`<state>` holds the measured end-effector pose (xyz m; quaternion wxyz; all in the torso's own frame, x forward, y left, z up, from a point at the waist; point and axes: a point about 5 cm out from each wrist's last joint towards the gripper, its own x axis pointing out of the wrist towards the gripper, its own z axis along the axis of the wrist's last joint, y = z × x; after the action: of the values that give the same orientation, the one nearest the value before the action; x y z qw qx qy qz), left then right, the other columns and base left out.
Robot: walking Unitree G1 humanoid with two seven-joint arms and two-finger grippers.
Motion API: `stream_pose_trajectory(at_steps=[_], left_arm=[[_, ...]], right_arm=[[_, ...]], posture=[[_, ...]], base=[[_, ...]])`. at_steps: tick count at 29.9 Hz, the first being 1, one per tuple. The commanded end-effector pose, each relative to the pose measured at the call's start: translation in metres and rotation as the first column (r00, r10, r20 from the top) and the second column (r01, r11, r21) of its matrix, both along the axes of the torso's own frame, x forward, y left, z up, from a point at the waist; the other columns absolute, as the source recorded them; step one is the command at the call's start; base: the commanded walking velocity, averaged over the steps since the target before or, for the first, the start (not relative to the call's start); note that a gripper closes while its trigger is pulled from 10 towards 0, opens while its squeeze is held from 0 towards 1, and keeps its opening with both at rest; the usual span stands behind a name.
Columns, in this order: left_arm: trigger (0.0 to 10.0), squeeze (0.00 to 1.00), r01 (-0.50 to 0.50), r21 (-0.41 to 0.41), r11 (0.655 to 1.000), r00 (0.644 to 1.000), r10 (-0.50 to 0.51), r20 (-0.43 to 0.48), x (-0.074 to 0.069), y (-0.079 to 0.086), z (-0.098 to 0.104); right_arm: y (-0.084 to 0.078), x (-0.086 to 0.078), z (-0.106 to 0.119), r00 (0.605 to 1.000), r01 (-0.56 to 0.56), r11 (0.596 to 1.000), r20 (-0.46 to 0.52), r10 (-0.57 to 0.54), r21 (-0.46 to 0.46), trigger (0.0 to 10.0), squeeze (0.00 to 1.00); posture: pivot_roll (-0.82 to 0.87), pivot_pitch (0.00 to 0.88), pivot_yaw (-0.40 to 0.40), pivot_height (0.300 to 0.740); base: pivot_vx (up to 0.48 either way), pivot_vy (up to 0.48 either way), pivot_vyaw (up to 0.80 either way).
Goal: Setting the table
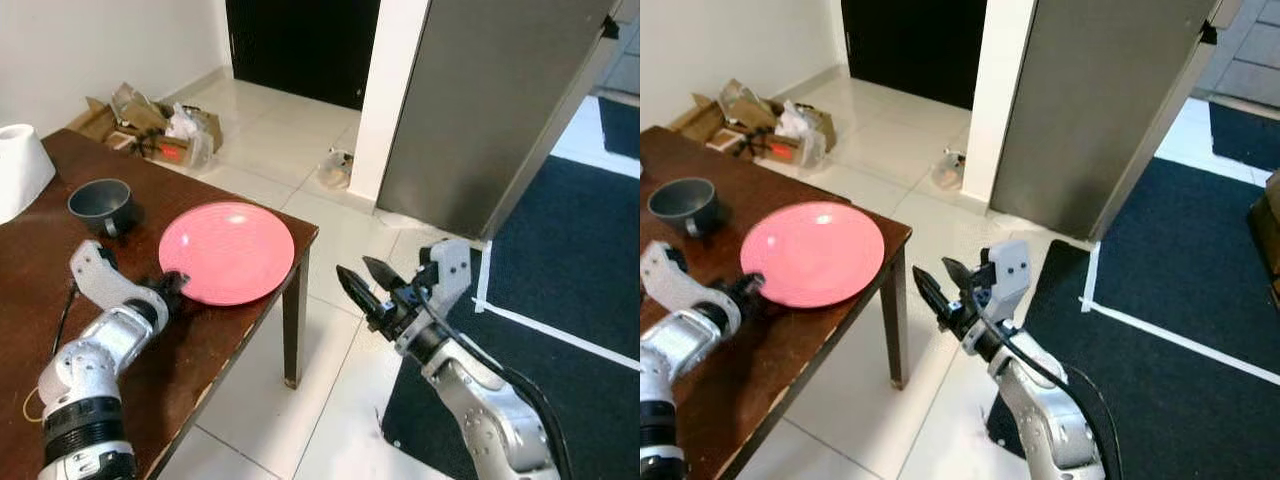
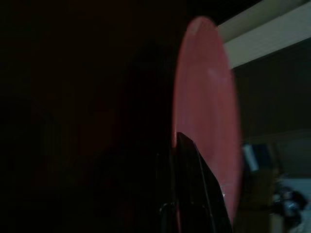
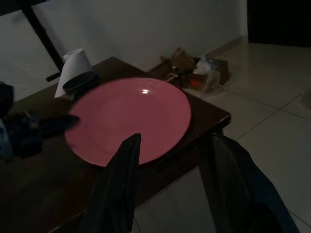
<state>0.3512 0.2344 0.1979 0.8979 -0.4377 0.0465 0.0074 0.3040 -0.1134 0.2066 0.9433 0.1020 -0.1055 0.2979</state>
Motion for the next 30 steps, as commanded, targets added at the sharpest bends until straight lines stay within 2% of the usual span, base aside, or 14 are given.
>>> stream_pose_trajectory(at_steps=[1, 3, 4, 7, 11, 14, 16, 17, 19, 20, 22, 24, 27, 30], left_arm=[[10.0, 0.00, -0.032, -0.038, 0.999, 0.999, 0.033, 0.019, -0.003, 0.005, 0.002], [10.0, 0.00, -0.044, -0.063, 0.997, 0.997, 0.048, 0.058, -0.003, 0.007, 0.010], [10.0, 0.00, -0.052, -0.115, 0.992, 0.988, 0.068, 0.139, -0.004, 0.011, 0.026], [10.0, 0.00, -0.050, -0.135, 0.990, 0.982, 0.073, 0.174, -0.005, 0.011, 0.032], [10.0, 0.00, 0.037, -0.184, 0.982, 0.949, 0.024, 0.316, -0.010, 0.007, 0.057], [10.0, 0.00, 0.073, -0.198, 0.977, 0.932, 0.004, 0.362, -0.012, 0.005, 0.063], [10.0, 0.00, 0.143, -0.214, 0.966, 0.895, -0.034, 0.444, -0.018, 0.002, 0.073], [10.0, 0.00, 0.143, -0.214, 0.966, 0.895, -0.034, 0.444, -0.018, 0.002, 0.073], [10.0, 0.00, 0.221, -0.230, 0.948, 0.848, -0.070, 0.525, -0.024, -0.005, 0.084], [10.0, 0.00, 0.221, -0.230, 0.948, 0.848, -0.070, 0.525, -0.024, -0.005, 0.084], [10.0, 0.00, 0.280, -0.226, 0.933, 0.814, -0.106, 0.571, -0.026, -0.012, 0.091], [10.0, 0.00, 0.292, -0.224, 0.930, 0.806, -0.113, 0.580, -0.027, -0.014, 0.093], [10.0, 0.00, 0.363, -0.216, 0.906, 0.767, -0.159, 0.621, -0.030, -0.025, 0.105], [10.0, 0.00, 0.419, -0.214, 0.882, 0.737, -0.193, 0.648, -0.033, -0.036, 0.114]], right_arm=[[0.000, 0.000, -0.002, 1.000, -0.003, 1.000, -0.013, 0.003, 0.009, 10.0, 0.00], [-0.001, 0.001, -0.002, 1.000, -0.002, 1.000, -0.012, 0.002, 0.010, 10.0, 0.00], [-0.001, 0.001, -0.002, 1.000, -0.001, 1.000, -0.011, 0.001, 0.011, 10.0, 0.00], [-0.002, 0.002, -0.002, 1.000, -0.001, 1.000, -0.011, 0.001, 0.011, 10.0, 0.00], [-0.005, 0.003, 0.000, 1.000, 0.008, 1.000, -0.011, -0.007, 0.020, 10.0, 0.00], [-0.008, 0.004, 0.001, 1.000, 0.011, 1.000, -0.011, -0.011, 0.029, 10.0, 0.00], [-0.012, 0.006, 0.004, 1.000, 0.014, 0.998, -0.010, -0.013, 0.061, 10.0, 0.00], [-0.012, 0.006, 0.004, 1.000, 0.014, 0.998, -0.010, -0.013, 0.061, 10.0, 0.00], [-0.020, 0.006, 0.013, 1.000, 0.018, 0.991, -0.003, -0.018, 0.133, 10.0, 0.00], [-0.020, 0.006, 0.013, 1.000, 0.018, 0.991, -0.003, -0.018, 0.133, 10.0, 0.00], [-0.025, 0.005, 0.023, 1.000, 0.007, 0.980, 0.019, -0.012, 0.199, 10.0, 0.00], [-0.027, 0.005, 0.026, 1.000, 0.001, 0.977, 0.026, -0.007, 0.215, 10.0, 0.00], [-0.029, -0.003, 0.039, 0.997, -0.061, 0.960, 0.072, 0.043, 0.274, 10.0, 0.00], [-0.027, -0.009, 0.044, 0.991, -0.111, 0.954, 0.101, 0.086, 0.278, 10.0, 0.00]], posture=[[0.05, 0.167, 0.070, 0.740], [0.05, 0.165, 0.069, 0.740], [0.05, 0.164, 0.067, 0.740], [0.05, 0.165, 0.066, 0.740], [0.05, 0.163, 0.063, 0.740], [0.05, 0.164, 0.061, 0.740], [0.05, 0.162, 0.059, 0.740], [0.05, 0.162, 0.059, 0.740], [0.05, 0.160, 0.057, 0.740], [0.05, 0.160, 0.057, 0.740], [0.05, 0.159, 0.056, 0.740], [0.05, 0.159, 0.058, 0.740], [0.05, 0.158, 0.063, 0.740], [0.05, 0.156, 0.069, 0.740]], base=[[0.000, 0.000, 0.00], [0.000, 0.000, 0.00], [0.000, 0.000, 0.00], [0.000, 0.000, 0.00], [0.000, 0.000, 0.00], [0.000, 0.000, 0.00], [0.000, 0.000, 0.00], [0.000, 0.000, 0.00], [0.000, 0.000, 0.00], [0.000, 0.000, 0.00], [0.000, 0.000, 0.00], [0.000, 0.000, 0.00], [0.000, 0.000, 0.00], [0.000, 0.000, 0.00]])
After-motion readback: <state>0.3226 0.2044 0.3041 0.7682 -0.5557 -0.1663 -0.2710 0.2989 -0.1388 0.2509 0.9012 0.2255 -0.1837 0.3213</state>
